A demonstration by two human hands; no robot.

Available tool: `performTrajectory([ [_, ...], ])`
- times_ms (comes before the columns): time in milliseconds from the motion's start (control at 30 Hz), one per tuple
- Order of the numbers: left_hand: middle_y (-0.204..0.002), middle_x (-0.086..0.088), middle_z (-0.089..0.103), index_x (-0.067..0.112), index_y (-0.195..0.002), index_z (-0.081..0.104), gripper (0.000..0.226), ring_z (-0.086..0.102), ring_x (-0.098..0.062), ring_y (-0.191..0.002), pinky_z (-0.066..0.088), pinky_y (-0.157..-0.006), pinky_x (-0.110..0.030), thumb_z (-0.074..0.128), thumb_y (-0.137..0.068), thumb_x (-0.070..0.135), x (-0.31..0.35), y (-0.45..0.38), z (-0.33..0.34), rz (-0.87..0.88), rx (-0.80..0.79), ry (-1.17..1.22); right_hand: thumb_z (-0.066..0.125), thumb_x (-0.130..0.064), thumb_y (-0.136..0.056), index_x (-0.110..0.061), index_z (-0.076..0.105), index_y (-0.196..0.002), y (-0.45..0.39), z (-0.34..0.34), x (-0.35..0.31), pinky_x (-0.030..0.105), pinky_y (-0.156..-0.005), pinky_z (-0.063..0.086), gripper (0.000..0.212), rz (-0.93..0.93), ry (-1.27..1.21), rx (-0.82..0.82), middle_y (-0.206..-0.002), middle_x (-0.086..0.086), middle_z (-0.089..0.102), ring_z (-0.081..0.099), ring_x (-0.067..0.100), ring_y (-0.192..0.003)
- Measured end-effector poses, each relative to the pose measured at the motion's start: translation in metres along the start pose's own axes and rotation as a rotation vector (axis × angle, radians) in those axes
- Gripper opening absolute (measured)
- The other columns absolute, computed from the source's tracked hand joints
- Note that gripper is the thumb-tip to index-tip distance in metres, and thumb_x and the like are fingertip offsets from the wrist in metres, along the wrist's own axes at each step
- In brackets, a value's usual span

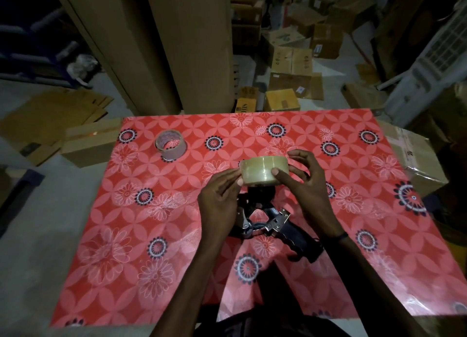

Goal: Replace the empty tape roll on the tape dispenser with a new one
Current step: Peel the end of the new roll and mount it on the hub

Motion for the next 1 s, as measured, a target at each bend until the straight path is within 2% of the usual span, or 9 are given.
performTrajectory([
  [100, -0.127, 0.008, 0.074, 0.021, -0.124, 0.077, 0.026, 0.067, -0.003, -0.121, 0.054, -0.102, -0.024, 0.066, -0.103, 0.014, 0.002, -0.003, 0.003, 0.026, -0.076, -0.071, 0.092, -0.012, -0.08, -0.015, 0.059, -0.134, -0.003, -0.002, 0.004, 0.015, -0.081, 0.06, 0.063, 0.019, -0.024, -0.04, -0.143, -0.003, 0.06, 0.065, 0.007, -0.12],
  [200, -0.132, 0.011, 0.073, 0.024, -0.13, 0.074, 0.028, 0.064, -0.002, -0.127, 0.049, -0.101, -0.015, 0.059, -0.107, 0.018, 0.0, -0.003, 0.007, 0.022, -0.164, -0.04, 0.099, -0.026, -0.061, -0.019, 0.056, -0.139, -0.007, -0.002, 0.008, 0.025, -0.097, 0.061, 0.089, 0.032, -0.021, -0.097, -0.143, 0.004, 0.062, 0.067, 0.018, -0.128],
  [267, -0.131, 0.012, 0.074, 0.023, -0.129, 0.075, 0.028, 0.064, -0.002, -0.127, 0.048, -0.102, -0.02, 0.06, -0.106, 0.026, -0.003, -0.003, 0.008, 0.007, -0.19, -0.018, 0.106, -0.028, -0.055, -0.024, 0.052, -0.142, -0.009, -0.002, 0.009, 0.029, -0.1, 0.063, 0.102, 0.044, -0.023, -0.142, -0.142, 0.006, 0.066, 0.07, 0.019, -0.128],
  [367, -0.126, 0.015, 0.075, 0.027, -0.123, 0.077, 0.034, 0.067, -0.006, -0.124, 0.052, -0.104, -0.038, 0.067, -0.096, 0.046, -0.002, -0.001, 0.009, 0.001, -0.195, -0.02, 0.102, -0.016, -0.061, -0.026, 0.047, -0.147, -0.012, -0.002, 0.011, 0.041, -0.107, 0.061, 0.102, 0.046, -0.005, -0.192, -0.139, 0.008, 0.069, 0.07, 0.022, -0.129],
  [433, -0.12, 0.015, 0.077, 0.027, -0.115, 0.078, 0.024, 0.068, -0.005, -0.119, 0.053, -0.103, -0.037, 0.075, -0.094, 0.039, 0.0, -0.003, 0.009, 0.012, -0.175, -0.031, 0.103, -0.011, -0.061, -0.028, 0.046, -0.148, -0.014, -0.001, 0.012, 0.042, -0.108, 0.06, 0.106, 0.037, 0.03, -0.214, -0.137, 0.007, 0.07, 0.07, 0.021, -0.129],
  [600, -0.11, 0.019, 0.079, 0.023, -0.106, 0.081, 0.014, 0.069, 0.005, -0.11, 0.043, -0.093, -0.004, 0.081, -0.092, 0.025, 0.005, -0.013, 0.006, 0.103, -0.148, -0.158, 0.1, 0.005, -0.062, -0.029, 0.042, -0.153, -0.017, 0.003, 0.015, 0.032, -0.104, 0.059, 0.113, -0.021, 0.154, -0.249, -0.135, 0.002, 0.066, 0.071, 0.001, -0.117],
  [800, -0.105, 0.011, 0.08, 0.011, -0.093, 0.08, 0.004, 0.071, 0.003, -0.105, 0.045, -0.093, -0.006, 0.08, -0.09, 0.009, 0.0, -0.03, 0.007, 0.149, -0.21, -0.194, 0.106, -0.009, -0.058, -0.03, 0.046, -0.156, -0.017, 0.01, 0.019, 0.036, -0.114, 0.052, 0.117, -0.097, 0.316, -0.291, -0.146, -0.005, 0.061, 0.06, 0.014, -0.137],
  [933, -0.102, 0.013, 0.079, 0.01, -0.09, 0.079, 0.003, 0.069, 0.011, -0.102, 0.042, -0.09, 0.0, 0.079, -0.09, 0.008, -0.004, -0.044, 0.01, 0.159, -0.324, -0.214, 0.106, -0.01, -0.058, -0.021, 0.049, -0.157, -0.017, 0.013, 0.021, 0.013, -0.106, 0.047, 0.115, -0.107, 0.364, -0.29, -0.14, -0.017, 0.06, 0.056, 0.009, -0.138],
  [1000, -0.102, 0.013, 0.079, 0.007, -0.088, 0.076, 0.004, 0.068, 0.012, -0.105, 0.044, -0.092, -0.003, 0.077, -0.091, 0.005, -0.008, -0.052, 0.013, 0.149, -0.388, -0.211, 0.106, -0.014, -0.058, -0.016, 0.051, -0.157, -0.019, 0.011, 0.02, 0.021, -0.111, 0.048, 0.114, -0.119, 0.41, -0.279, -0.142, -0.015, 0.06, 0.057, 0.01, -0.138],
])
Point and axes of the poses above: each hand's wrist, its own y-axis away from the middle knuckle, its own z-axis out of the palm, x = y × z, the point moved 10 cm from there along -y, towards the middle knuckle
